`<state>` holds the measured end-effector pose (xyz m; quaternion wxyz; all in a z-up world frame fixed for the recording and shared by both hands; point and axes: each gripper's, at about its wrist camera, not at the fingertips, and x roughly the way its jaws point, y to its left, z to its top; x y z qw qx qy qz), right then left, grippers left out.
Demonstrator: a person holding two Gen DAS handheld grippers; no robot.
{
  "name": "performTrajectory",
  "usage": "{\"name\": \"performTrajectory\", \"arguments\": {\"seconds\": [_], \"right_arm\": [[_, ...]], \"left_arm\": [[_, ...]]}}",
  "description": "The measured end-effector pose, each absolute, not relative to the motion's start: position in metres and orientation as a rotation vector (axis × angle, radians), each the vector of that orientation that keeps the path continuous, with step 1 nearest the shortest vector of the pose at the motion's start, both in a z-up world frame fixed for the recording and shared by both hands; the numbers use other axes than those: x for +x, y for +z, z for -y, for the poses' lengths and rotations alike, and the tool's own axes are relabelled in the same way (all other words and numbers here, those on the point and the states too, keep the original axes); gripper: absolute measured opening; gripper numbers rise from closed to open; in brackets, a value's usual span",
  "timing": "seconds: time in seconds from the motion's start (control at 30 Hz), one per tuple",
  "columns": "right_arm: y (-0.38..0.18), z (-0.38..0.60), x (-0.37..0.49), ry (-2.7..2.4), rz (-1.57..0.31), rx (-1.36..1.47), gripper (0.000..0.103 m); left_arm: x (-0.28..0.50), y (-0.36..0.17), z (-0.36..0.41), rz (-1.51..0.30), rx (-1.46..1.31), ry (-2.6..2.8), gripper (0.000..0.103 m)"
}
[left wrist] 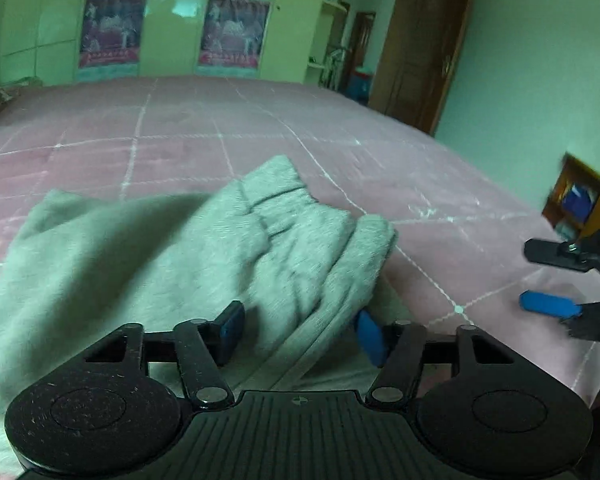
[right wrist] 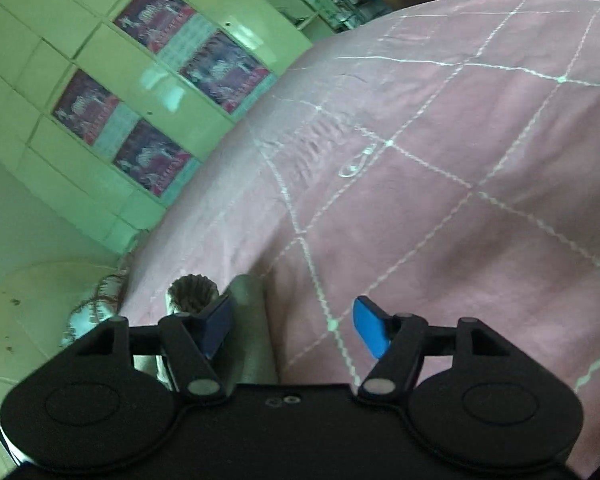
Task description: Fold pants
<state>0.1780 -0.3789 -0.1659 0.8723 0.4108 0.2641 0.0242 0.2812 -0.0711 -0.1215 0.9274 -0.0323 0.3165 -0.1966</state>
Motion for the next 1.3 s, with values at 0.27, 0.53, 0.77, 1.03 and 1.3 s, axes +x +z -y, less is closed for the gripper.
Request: {"name": "performTrajectory", "arguments": {"seconds": [0.27,0.53,0.77,1.03,1.3], "right_arm": [[-0.156,0.337,0.182,0.128,-0.572,0.797,0.058],[-0.146,0.320,0.182,0.192,-0.589,0.814,0.054],[-0.153,0.278,0.204,0.312,-0.655,0.885,0.040],[-0.176,0.253,0.245,0.217,-0.744,0.898,0.034],[-0.140,0.273,0.210,0.220,-0.577,0.820,0.000]], "left_arm": [[0.265,-0.113,0.062,-0.624,-0.104,-0.403,0.069],[0.245,-0.112,0.018,-0.564,-0.102,-0.304,0.069],[0.217,-0.133,-0.059,-0.635,-0.119,-0.166,0.071],[0.228,-0.156,-0.078,-0.705,-0.140,-0.148,0.071],[0.245,-0.173,-0.075,-0.736,-0.178,-0.101,0.071]]}}
